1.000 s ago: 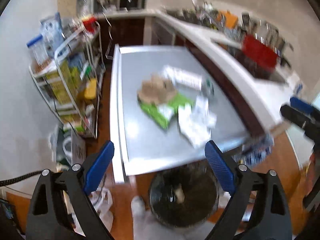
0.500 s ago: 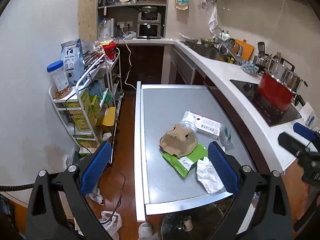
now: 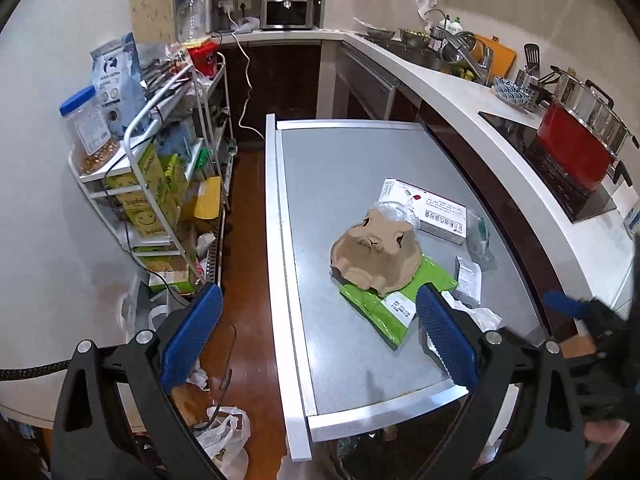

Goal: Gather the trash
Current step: 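Grasp the brown egg carton with the left tool while the right tool grasps the white tissue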

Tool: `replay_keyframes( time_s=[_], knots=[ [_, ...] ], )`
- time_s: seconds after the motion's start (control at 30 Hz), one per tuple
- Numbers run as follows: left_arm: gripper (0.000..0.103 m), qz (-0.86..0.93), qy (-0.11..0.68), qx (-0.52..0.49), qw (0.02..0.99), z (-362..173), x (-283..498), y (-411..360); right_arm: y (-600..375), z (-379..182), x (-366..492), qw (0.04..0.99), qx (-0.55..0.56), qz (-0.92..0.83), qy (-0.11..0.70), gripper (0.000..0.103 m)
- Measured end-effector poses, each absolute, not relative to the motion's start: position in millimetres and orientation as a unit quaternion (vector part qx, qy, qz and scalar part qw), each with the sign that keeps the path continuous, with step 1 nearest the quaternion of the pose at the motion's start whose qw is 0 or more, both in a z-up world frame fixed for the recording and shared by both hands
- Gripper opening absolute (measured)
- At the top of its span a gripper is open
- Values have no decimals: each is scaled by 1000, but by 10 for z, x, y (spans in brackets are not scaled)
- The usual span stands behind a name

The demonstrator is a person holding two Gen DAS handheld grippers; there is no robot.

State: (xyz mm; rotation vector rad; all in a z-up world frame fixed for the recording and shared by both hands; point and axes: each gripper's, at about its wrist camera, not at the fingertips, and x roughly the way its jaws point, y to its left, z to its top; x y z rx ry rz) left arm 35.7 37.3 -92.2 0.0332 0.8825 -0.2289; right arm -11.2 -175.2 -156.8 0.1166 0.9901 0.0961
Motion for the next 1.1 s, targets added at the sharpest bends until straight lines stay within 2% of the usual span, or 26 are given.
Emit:
replay_keyframes(
  time_s=[0.27, 0.33, 0.37, 0.4, 0.43, 0.47, 0.67, 0.77, 0.93, 0.97, 1.0, 1.1],
  knots=[
    [98, -137, 443, 26, 886, -1066, 605, 352, -1663, -2012, 157, 848, 69, 43, 524, 98],
    [98, -155, 457, 34, 875, -1162, 732, 273, -1641, -2104, 211, 841, 66, 43, 535, 94],
    [98, -164, 462, 34, 871, -1199, 794, 237, -1625, -2151, 238, 837, 64, 46, 541, 86],
    [98, -174, 464, 35, 868, -1233, 850, 198, -1619, -2188, 263, 834, 61, 47, 546, 72],
    [98, -182, 469, 37, 864, -1289, 928, 143, -1616, -2226, 290, 829, 60, 50, 553, 66],
    [98, -190, 473, 38, 859, -1336, 988, 97, -1624, -2251, 310, 825, 63, 54, 558, 55],
    [98, -253, 504, 56, 824, -1666, 1269, -180, -1731, -2223, 301, 825, 84, 47, 557, 45],
    [98, -263, 512, 73, 815, -1809, 1400, -268, -1841, -2212, 280, 821, 108, 43, 559, 34],
    [98, -289, 530, 77, 794, -1971, 1590, -344, -1965, -2235, 241, 817, 136, 32, 559, 33],
    [94, -293, 533, 75, 790, -1995, 1616, -345, -1976, -2243, 240, 816, 139, 31, 560, 32],
    [79, -299, 538, 72, 785, -2017, 1623, -338, -1978, -2246, 241, 816, 140, 31, 561, 32],
    [76, -309, 546, 70, 776, -2051, 1632, -349, -1989, -2252, 252, 814, 145, 28, 562, 32]
  ],
)
